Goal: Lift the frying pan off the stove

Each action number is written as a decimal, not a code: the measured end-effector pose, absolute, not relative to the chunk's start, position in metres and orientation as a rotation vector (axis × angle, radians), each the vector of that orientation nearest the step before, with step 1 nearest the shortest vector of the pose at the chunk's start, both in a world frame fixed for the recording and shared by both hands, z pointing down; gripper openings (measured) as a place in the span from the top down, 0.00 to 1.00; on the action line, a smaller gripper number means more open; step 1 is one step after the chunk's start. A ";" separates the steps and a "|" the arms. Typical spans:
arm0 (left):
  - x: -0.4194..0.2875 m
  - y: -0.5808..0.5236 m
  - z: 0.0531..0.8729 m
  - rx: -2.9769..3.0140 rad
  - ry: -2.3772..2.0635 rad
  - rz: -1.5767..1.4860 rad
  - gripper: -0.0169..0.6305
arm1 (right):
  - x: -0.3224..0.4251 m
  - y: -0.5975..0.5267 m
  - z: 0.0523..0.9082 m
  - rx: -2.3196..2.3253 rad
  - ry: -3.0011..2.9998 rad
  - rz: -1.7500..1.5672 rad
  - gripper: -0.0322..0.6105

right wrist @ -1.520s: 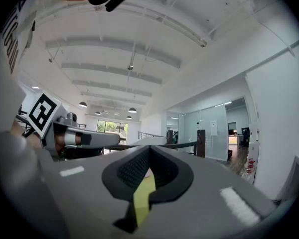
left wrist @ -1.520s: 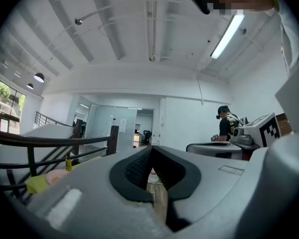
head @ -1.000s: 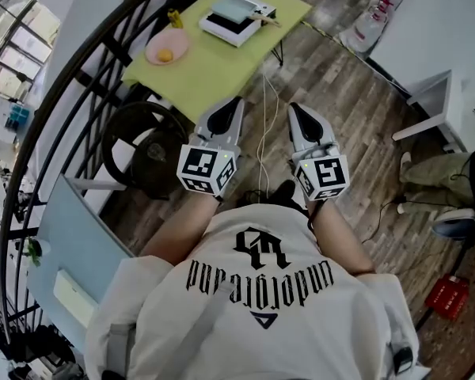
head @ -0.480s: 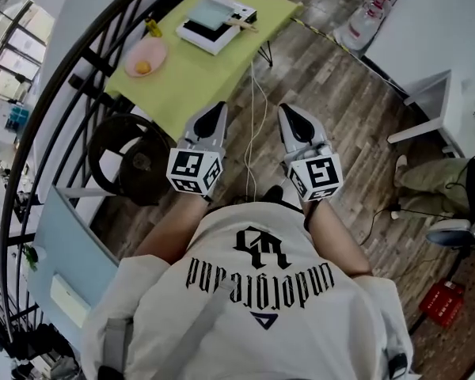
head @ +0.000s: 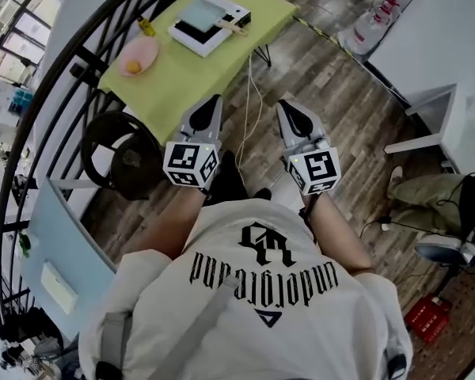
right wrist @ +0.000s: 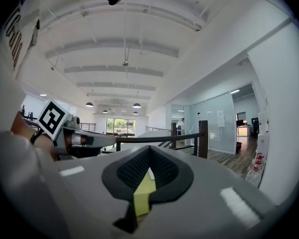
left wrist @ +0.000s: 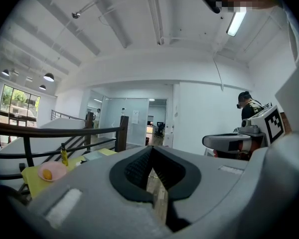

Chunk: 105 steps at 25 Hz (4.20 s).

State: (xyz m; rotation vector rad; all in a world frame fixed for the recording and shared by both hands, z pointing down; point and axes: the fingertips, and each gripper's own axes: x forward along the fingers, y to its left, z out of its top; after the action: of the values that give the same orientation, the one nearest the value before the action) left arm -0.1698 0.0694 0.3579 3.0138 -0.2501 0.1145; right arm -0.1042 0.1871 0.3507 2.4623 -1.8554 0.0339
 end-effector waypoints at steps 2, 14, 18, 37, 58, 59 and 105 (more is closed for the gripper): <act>-0.159 0.069 0.358 3.016 -0.250 0.114 0.96 | -0.093 0.187 0.356 2.461 -1.861 0.055 0.95; -0.065 0.040 0.382 2.998 -0.192 0.162 0.96 | -0.017 0.132 0.384 2.345 -1.966 0.145 0.95; -0.027 0.012 0.394 2.998 -0.187 0.187 0.96 | 0.022 0.096 0.390 2.329 -1.989 0.174 0.95; 0.068 -0.141 0.381 2.970 -0.276 0.141 0.96 | 0.119 -0.095 0.379 2.134 -2.190 0.170 0.95; 0.145 -0.202 0.416 2.770 -0.891 0.166 0.96 | 0.195 -0.180 0.410 1.514 -2.603 0.198 0.95; 0.150 -0.201 0.419 2.754 -0.913 0.168 0.96 | 0.201 -0.180 0.413 1.487 -2.615 0.204 0.95; 0.195 -0.202 0.678 1.881 -0.379 0.216 0.42 | 0.207 -0.257 0.679 1.003 -2.392 1.655 0.57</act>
State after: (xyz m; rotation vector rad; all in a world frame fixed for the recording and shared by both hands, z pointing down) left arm 0.1951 -0.2023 0.6777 1.8813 -0.3793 0.2162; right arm 0.2065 -0.2574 0.6788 1.0031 -2.3922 1.6553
